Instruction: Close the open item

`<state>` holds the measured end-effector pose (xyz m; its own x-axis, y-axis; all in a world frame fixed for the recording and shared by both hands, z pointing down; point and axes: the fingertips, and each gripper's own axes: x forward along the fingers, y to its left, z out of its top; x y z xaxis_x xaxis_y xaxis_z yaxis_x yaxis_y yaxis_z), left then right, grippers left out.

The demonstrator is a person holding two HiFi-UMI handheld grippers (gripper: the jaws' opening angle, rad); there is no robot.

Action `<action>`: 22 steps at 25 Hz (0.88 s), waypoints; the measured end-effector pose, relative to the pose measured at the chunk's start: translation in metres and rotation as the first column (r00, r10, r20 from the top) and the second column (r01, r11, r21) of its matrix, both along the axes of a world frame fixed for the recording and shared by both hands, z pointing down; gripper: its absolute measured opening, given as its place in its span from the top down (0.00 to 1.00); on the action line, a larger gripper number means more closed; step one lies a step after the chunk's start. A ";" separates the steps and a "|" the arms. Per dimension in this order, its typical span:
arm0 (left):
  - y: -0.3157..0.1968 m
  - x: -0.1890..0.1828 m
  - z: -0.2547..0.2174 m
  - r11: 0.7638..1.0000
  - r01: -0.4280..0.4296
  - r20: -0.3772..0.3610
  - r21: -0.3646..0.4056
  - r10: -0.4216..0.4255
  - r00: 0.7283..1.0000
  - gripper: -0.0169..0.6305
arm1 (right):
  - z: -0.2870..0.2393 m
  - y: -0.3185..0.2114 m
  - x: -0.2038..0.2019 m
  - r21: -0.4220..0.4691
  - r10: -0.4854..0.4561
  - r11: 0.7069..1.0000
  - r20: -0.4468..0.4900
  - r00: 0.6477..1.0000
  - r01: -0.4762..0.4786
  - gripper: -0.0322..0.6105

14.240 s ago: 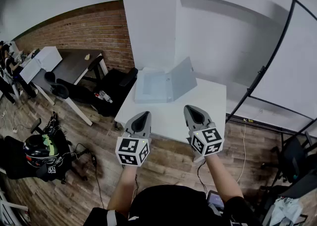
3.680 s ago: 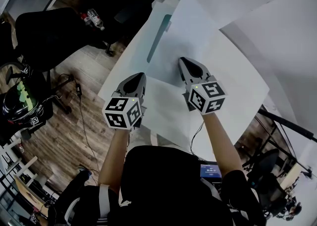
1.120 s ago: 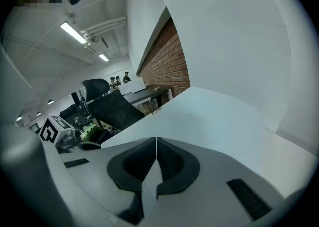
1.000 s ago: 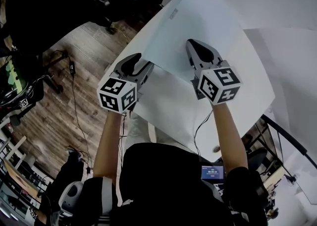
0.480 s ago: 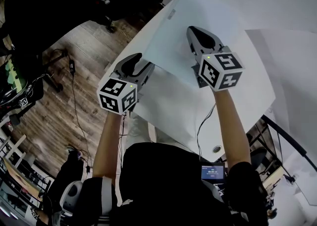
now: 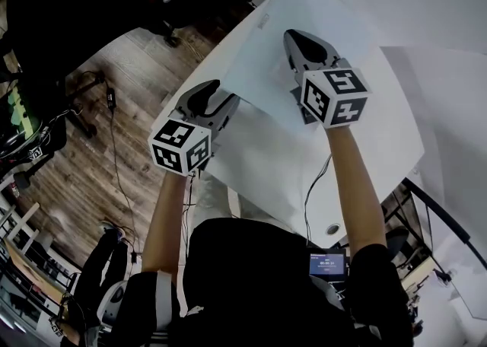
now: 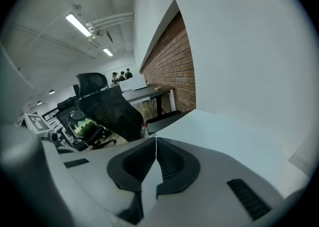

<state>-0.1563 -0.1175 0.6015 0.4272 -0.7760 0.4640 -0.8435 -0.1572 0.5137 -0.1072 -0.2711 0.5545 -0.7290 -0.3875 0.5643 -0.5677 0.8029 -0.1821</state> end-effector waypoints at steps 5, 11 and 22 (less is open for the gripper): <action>0.000 0.000 -0.001 1.000 -0.004 -0.001 0.002 0.004 1.000 0.65 | 0.002 -0.001 -0.004 0.014 -0.012 1.000 -0.013 1.000 0.012 0.89; 0.000 0.000 0.000 1.000 -0.004 -0.002 0.003 0.004 1.000 0.65 | 0.007 -0.004 -0.009 0.003 -0.017 1.000 -0.021 1.000 0.017 0.89; 0.003 0.000 -0.003 1.000 -0.002 -0.010 0.021 0.002 1.000 0.65 | 0.020 0.005 -0.022 0.045 -0.097 0.994 -0.146 0.985 0.105 0.89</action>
